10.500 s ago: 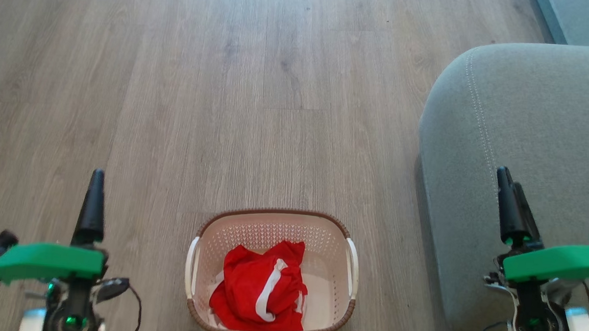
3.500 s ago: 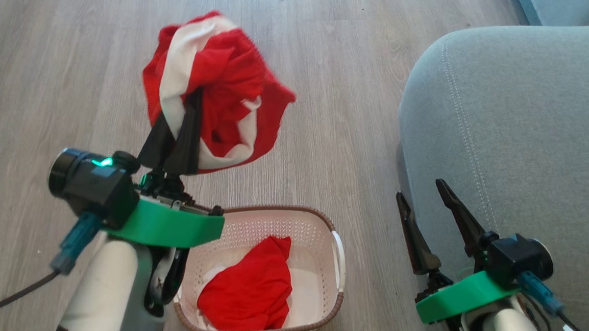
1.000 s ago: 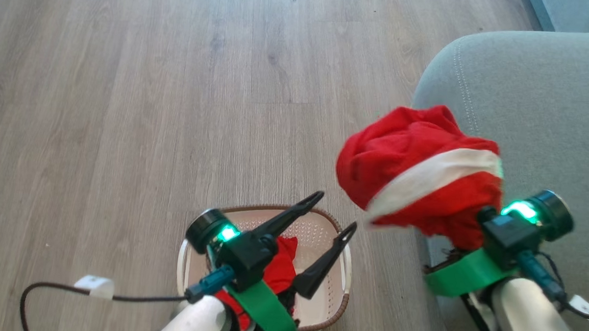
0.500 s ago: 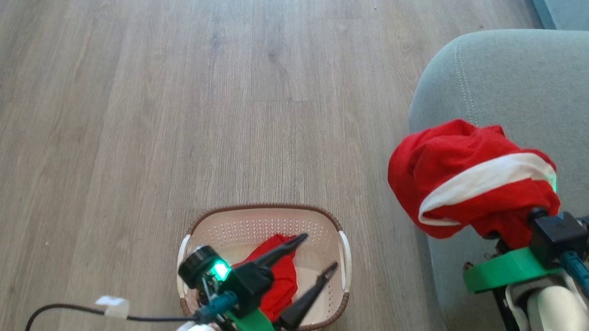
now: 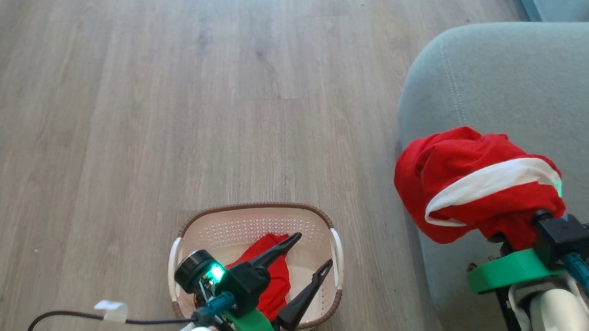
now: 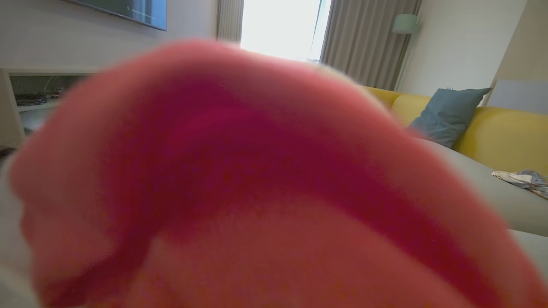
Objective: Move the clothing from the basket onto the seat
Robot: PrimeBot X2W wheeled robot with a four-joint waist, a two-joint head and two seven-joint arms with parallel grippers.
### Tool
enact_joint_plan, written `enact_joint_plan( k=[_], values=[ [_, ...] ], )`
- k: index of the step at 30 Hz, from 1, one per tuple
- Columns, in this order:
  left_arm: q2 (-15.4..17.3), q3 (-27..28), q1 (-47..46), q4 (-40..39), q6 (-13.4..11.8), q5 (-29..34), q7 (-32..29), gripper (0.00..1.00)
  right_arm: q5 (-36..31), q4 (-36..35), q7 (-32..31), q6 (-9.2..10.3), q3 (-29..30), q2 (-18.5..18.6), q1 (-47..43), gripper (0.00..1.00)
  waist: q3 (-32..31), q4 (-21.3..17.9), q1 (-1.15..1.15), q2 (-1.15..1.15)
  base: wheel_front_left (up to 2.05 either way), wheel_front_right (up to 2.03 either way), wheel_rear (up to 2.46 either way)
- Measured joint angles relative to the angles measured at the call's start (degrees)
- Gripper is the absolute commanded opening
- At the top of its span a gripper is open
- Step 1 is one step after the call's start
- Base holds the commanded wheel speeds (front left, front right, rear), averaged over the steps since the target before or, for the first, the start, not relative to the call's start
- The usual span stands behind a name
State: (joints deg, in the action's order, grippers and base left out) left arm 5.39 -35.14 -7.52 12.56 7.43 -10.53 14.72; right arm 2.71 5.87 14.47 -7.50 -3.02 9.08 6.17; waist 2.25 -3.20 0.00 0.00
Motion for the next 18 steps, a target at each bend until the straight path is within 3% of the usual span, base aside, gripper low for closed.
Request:
enact_joint_plan(
  k=[8, 18],
  values=[
    [-0.38, 0.22, 0.0, -0.15, 0.0, 0.11, 0.0, 1.0, -0.71, -0.82, 0.0, 0.0, 1.31, 0.19, 0.05, 0.0, 0.95, -3.92, 0.0, 0.0, 0.0, 0.0, 0.0],
    [-0.83, -0.11, -1.13, -0.35, 0.0, 0.59, 0.0, 1.0, -1.05, -1.7, 0.0, 0.0, 2.56, 0.3, 0.15, 0.0, 2.87, -12.01, 0.0, 0.0, 0.0, 0.0, 0.0]
  ],
)
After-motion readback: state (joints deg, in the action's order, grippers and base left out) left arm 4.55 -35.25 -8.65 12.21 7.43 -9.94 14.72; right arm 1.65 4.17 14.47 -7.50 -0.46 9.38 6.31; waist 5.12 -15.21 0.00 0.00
